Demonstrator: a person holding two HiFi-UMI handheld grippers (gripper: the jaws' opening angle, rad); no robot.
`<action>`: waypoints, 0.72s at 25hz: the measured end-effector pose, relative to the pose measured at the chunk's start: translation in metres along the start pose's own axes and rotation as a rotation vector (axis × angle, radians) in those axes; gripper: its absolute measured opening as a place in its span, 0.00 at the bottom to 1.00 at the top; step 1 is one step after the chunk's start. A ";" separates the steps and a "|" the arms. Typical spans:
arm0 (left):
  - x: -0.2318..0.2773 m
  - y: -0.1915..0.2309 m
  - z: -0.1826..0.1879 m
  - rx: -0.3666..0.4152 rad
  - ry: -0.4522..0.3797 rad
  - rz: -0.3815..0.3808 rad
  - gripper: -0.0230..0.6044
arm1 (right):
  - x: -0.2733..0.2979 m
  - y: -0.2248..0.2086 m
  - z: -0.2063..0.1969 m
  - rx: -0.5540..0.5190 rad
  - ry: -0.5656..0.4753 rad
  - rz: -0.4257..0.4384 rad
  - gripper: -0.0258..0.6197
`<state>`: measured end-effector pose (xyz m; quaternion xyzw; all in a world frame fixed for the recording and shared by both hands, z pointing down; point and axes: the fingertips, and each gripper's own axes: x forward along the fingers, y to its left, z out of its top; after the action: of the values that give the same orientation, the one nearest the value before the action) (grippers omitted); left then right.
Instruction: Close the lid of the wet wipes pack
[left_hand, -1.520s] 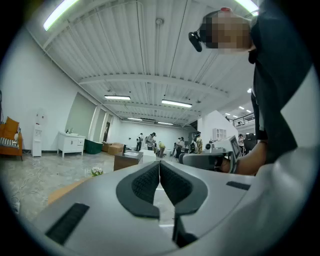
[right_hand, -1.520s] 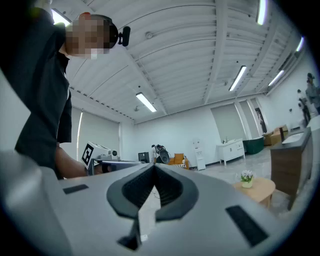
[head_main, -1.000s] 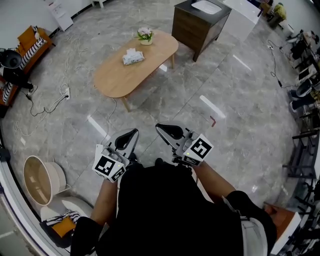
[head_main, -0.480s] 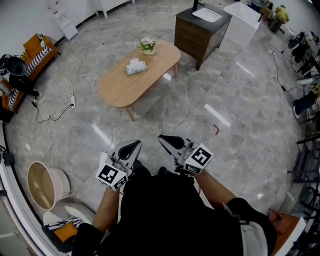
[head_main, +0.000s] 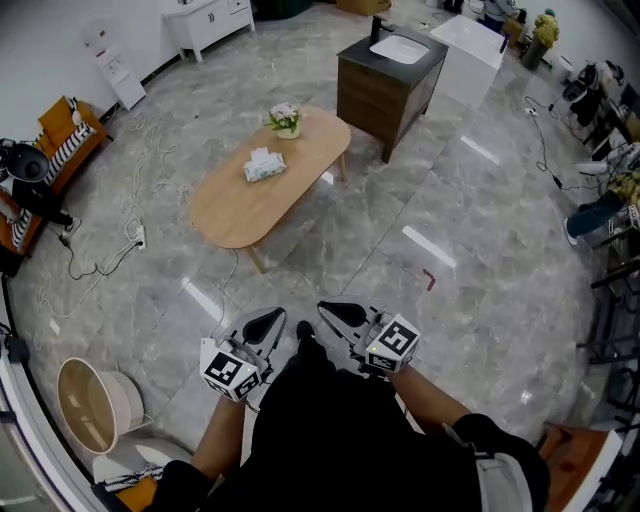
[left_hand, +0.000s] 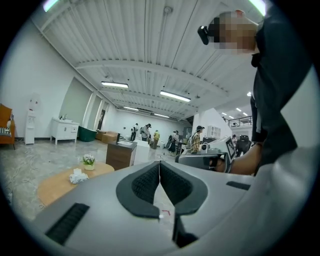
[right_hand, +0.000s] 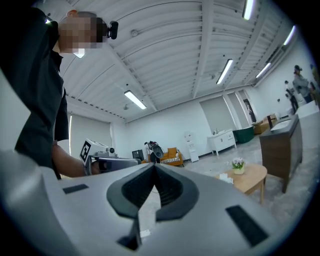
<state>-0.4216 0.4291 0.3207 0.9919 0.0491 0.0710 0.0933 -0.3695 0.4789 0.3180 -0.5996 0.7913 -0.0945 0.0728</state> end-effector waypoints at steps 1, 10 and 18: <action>0.005 0.004 -0.001 -0.006 0.001 -0.007 0.06 | 0.002 -0.005 0.000 0.000 0.005 -0.007 0.06; 0.058 0.075 0.022 -0.063 -0.057 -0.010 0.06 | 0.029 -0.073 0.014 0.011 0.052 -0.074 0.06; 0.108 0.158 0.048 -0.118 -0.104 -0.014 0.06 | 0.085 -0.142 0.043 -0.011 0.053 -0.110 0.06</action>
<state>-0.2944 0.2785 0.3188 0.9867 0.0467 0.0212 0.1543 -0.2495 0.3573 0.3097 -0.6399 0.7593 -0.1098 0.0434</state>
